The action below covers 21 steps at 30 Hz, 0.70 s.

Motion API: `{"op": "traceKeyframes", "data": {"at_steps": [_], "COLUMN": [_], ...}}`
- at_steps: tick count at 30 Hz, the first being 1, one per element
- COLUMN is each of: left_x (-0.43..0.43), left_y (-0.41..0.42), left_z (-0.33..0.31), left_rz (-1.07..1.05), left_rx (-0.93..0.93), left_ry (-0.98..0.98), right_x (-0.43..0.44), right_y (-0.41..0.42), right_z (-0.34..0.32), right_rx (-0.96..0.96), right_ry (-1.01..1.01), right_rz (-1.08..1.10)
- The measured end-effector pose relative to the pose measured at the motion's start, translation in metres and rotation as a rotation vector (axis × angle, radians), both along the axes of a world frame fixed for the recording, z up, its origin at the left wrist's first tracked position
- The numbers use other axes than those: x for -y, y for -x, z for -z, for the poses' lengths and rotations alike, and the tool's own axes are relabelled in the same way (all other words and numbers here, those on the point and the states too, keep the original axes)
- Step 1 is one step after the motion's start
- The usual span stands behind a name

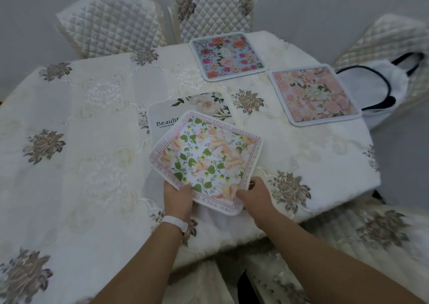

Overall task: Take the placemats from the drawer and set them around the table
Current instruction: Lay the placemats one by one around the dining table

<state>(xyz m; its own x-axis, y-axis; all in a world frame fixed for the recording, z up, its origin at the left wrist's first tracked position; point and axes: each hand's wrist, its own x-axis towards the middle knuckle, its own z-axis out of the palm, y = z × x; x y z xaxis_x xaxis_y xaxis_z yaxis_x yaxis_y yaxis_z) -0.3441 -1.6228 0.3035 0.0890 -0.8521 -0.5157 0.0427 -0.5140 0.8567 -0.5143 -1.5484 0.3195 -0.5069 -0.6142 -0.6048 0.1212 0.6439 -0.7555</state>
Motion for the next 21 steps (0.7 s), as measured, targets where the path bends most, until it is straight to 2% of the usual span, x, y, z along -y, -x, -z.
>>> {"op": "traceKeyframes", "data": {"at_steps": [4, 8, 11, 15, 21], "left_x": [-0.003, -0.012, -0.015, -0.020, -0.029], "left_y": [-0.018, -0.023, -0.020, -0.007, 0.040], "left_z": [-0.012, -0.031, -0.035, -0.037, -0.032], "left_rz": [0.067, 0.194, 0.272, 0.414, 0.498], "left_rx": [-0.084, -0.183, -0.189, -0.155, -0.060], "left_ry": [-0.002, 0.006, -0.009, -0.012, -0.047], "right_x": [-0.007, -0.019, -0.033, -0.054, -0.064], "right_y": [0.021, 0.057, 0.094, 0.142, 0.194], "right_z": [-0.023, -0.045, -0.061, -0.072, -0.059], "right_rx": [0.164, 0.167, 0.143, 0.028, -0.119], "right_ry": [0.069, 0.096, 0.094, -0.028, -0.172], "right_rz": [0.186, 0.348, 0.421, 0.189, -0.183]}}
